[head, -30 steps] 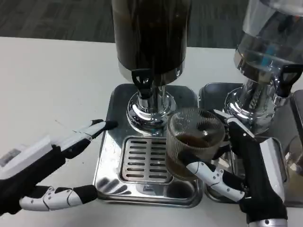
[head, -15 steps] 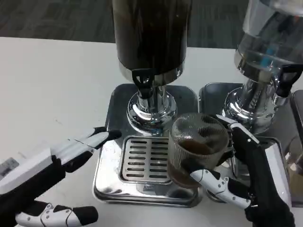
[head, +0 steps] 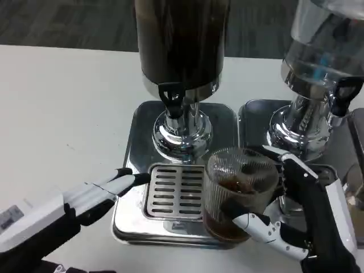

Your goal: Grasp the cup under the faucet to collect the drink, then remove the cup.

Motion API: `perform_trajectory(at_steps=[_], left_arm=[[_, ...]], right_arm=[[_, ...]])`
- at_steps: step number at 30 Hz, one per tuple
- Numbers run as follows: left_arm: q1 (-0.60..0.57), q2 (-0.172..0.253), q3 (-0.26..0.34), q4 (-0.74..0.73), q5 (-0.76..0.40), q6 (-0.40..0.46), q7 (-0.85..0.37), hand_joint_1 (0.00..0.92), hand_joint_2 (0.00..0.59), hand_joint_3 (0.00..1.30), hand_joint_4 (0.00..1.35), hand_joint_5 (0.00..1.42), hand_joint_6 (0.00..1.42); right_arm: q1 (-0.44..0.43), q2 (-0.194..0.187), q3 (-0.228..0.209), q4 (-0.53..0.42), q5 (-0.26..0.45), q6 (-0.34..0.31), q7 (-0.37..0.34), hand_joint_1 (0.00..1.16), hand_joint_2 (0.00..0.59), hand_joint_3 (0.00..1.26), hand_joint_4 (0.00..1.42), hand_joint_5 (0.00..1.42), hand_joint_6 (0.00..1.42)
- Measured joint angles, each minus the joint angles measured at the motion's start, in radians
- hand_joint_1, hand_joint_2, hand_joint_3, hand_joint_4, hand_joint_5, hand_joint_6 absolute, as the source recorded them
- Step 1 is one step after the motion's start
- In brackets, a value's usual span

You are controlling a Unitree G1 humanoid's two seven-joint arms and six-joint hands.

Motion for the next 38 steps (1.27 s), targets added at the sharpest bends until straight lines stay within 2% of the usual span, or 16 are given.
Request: perform_trajectory(at_steps=[15, 38], left_arm=[[0.028, 0.002, 0.016, -0.015, -0.003, 0.024, 0.002, 0.0, 0.093, 0.0, 0.0, 0.0, 0.06], [0.019, 0.002, 0.016, -0.005, -0.018, 0.029, 0.002, 0.0, 0.09, 0.0, 0.0, 0.0, 0.06]], right_arm=[[0.015, 0.0, -0.021, -0.026, 0.002, -0.003, 0.0, 0.68, 0.206, 0.5, 0.62, 0.78, 0.84], [0.014, 0.0, -0.028, -0.028, 0.004, -0.003, 0.005, 0.75, 0.192, 0.5, 0.61, 0.79, 0.86]])
